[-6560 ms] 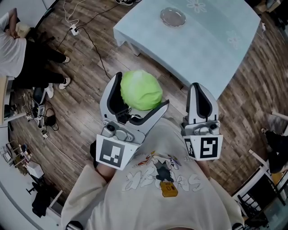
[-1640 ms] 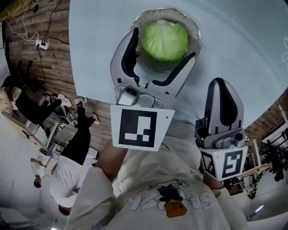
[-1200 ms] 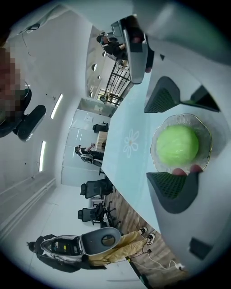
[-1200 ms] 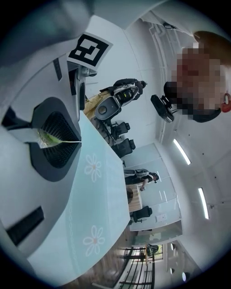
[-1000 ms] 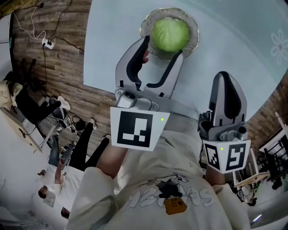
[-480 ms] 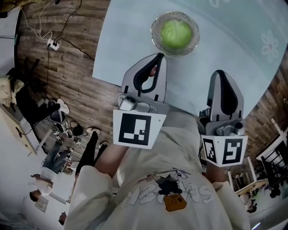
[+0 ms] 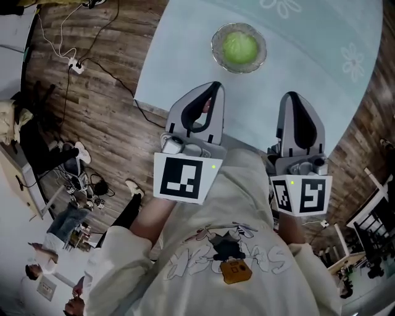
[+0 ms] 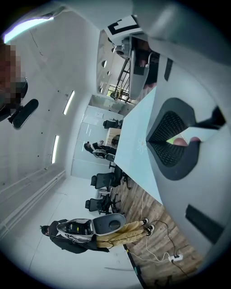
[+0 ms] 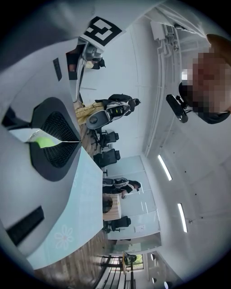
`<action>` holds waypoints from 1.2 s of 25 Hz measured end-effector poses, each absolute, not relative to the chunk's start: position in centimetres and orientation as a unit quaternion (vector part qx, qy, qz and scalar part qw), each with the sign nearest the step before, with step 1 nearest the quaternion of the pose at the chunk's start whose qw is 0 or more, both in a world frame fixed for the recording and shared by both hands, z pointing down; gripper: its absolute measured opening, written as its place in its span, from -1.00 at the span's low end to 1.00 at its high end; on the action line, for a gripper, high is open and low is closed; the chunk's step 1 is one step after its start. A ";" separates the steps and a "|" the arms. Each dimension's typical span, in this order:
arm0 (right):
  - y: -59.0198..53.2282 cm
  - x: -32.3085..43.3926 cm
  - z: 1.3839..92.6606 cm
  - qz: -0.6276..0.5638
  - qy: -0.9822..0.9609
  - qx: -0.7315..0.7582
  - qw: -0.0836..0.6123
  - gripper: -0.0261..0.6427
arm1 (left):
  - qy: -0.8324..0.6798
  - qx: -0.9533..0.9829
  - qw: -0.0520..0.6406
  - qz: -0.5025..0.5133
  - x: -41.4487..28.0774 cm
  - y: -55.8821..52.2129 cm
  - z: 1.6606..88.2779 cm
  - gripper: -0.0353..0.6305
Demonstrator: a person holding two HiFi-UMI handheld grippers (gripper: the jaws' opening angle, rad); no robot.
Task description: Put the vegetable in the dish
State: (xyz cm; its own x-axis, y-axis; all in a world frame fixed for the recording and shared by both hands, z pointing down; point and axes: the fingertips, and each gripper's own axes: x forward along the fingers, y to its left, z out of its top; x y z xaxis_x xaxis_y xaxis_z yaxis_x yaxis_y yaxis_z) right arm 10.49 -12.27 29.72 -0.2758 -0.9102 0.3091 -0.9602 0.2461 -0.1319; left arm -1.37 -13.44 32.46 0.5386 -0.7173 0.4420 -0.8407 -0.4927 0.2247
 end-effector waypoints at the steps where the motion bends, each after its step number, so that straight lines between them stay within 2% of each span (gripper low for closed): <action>1: -12.1 10.3 29.3 0.146 -0.786 0.595 0.083 -0.85 | -0.458 0.852 0.208 0.145 -1.6 -13.1 32.0 -0.88; 25: -2.5 1.4 18.6 0.056 -0.822 0.565 0.034 -0.85 | -0.473 0.867 0.134 0.077 -8.8 -2.1 21.4 -0.88; 30: 0.0 -1.0 18.1 0.044 -0.829 0.555 0.047 -0.85 | -0.479 0.866 0.130 0.065 -10.2 -0.4 20.3 -0.88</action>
State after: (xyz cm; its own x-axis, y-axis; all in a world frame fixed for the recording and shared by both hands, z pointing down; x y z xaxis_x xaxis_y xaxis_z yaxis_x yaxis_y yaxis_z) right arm -0.97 -0.04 18.08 -0.3788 -0.9168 0.1266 -0.9250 0.3793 -0.0208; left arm -10.16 -0.37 20.26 0.5330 -0.8121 0.2373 -0.8460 -0.5078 0.1624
